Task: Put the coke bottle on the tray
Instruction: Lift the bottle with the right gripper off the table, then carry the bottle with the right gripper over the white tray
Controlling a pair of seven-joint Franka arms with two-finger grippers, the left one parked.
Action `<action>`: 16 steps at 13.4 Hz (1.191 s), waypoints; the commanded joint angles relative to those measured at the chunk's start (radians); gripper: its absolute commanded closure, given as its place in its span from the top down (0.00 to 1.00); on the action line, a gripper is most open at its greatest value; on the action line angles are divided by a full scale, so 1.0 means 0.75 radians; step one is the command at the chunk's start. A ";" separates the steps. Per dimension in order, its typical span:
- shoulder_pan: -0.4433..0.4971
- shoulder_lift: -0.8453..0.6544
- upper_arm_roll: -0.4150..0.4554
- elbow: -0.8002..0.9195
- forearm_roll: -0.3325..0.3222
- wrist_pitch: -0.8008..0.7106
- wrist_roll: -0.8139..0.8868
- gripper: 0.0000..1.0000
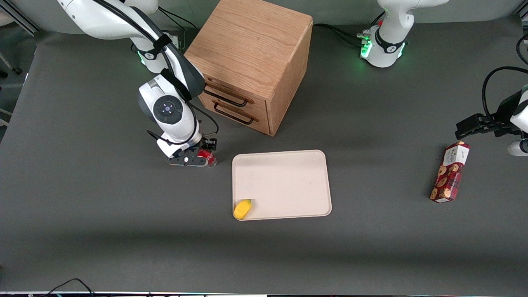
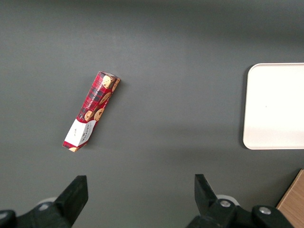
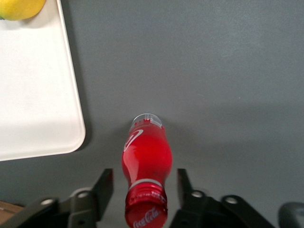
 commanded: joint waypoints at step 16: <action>0.057 -0.049 0.030 0.803 0.172 -0.753 0.184 0.00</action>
